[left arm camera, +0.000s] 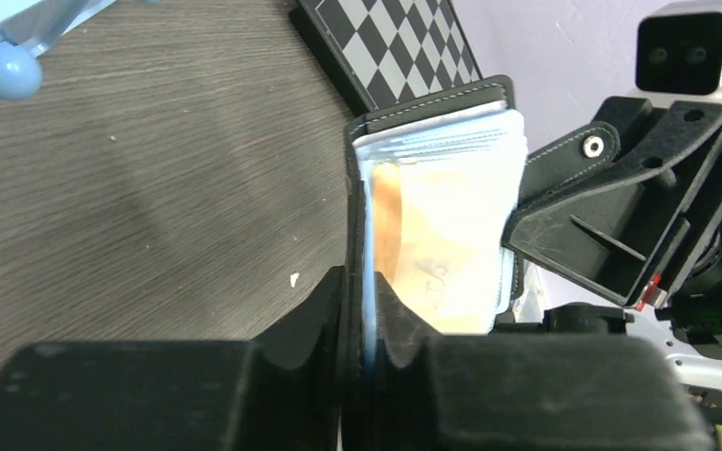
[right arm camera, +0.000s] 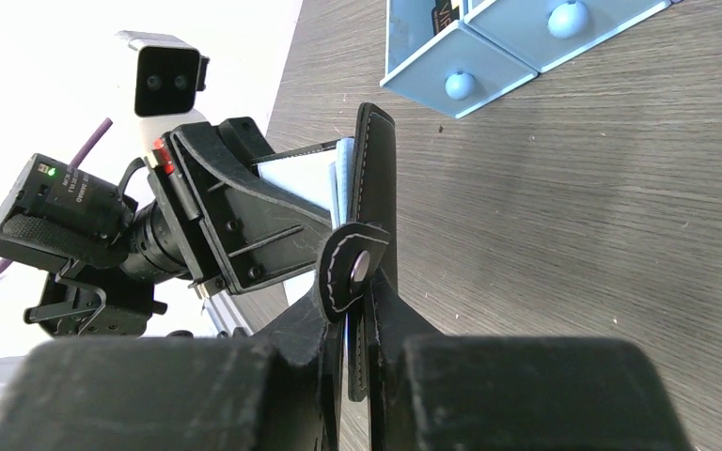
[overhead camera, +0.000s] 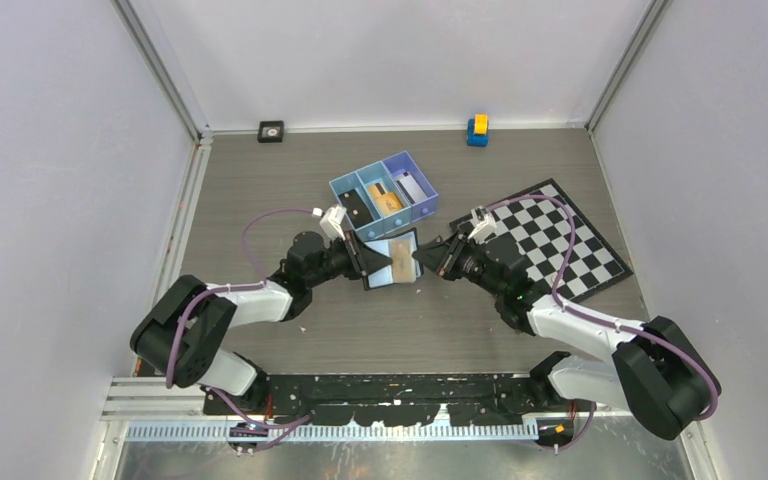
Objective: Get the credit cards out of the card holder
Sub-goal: Remove the credit card from the card holder.
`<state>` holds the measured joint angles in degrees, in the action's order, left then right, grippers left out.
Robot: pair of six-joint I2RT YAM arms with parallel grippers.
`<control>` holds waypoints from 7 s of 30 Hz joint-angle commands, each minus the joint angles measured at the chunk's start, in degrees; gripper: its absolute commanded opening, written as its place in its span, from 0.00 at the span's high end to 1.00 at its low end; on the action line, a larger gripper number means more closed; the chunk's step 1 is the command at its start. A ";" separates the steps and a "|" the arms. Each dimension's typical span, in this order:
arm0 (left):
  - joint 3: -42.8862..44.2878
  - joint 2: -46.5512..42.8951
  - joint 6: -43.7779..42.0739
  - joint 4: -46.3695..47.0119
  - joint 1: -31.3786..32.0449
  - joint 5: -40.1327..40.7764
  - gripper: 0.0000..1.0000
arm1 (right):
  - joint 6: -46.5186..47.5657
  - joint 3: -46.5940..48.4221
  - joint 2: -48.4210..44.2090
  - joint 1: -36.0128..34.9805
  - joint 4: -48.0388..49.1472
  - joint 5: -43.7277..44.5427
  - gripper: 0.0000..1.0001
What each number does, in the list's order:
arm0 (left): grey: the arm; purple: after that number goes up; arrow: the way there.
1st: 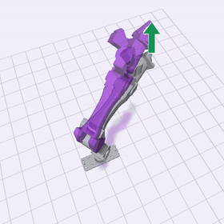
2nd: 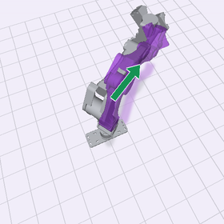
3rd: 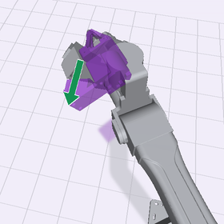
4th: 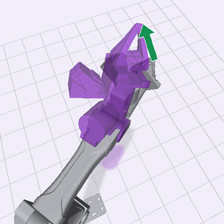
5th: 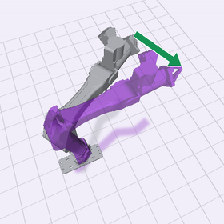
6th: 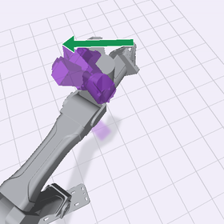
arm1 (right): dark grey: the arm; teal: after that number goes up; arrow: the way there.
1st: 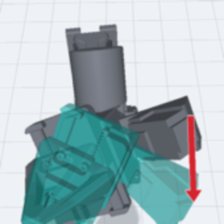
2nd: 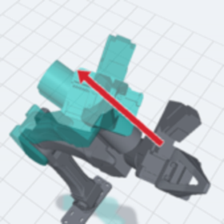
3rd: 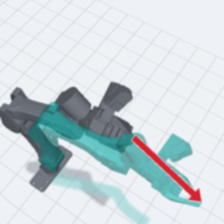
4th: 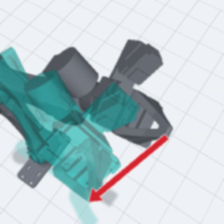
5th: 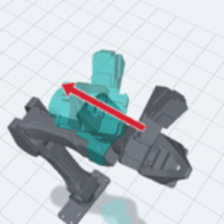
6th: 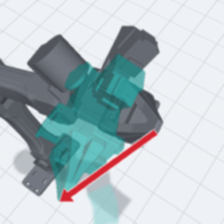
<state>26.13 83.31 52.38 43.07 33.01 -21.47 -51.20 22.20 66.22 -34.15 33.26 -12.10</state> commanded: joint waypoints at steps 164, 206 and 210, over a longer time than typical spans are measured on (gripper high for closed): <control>5.48 -2.38 -5.87 -6.39 1.83 -0.93 0.00 | 13.76 21.64 9.08 -10.32 -32.85 17.77 0.99; 4.64 -4.69 -4.33 -4.10 -3.40 -9.79 1.00 | 7.43 13.11 2.67 -4.75 -19.22 3.59 1.00; 2.90 -3.38 -3.17 0.54 -3.40 -10.29 1.00 | 7.51 13.07 2.69 -4.70 -19.07 3.23 0.99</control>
<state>30.06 78.61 48.66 36.47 29.76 -29.41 -42.89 34.72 70.83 -38.76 8.69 -6.76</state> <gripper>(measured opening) 0.064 0.221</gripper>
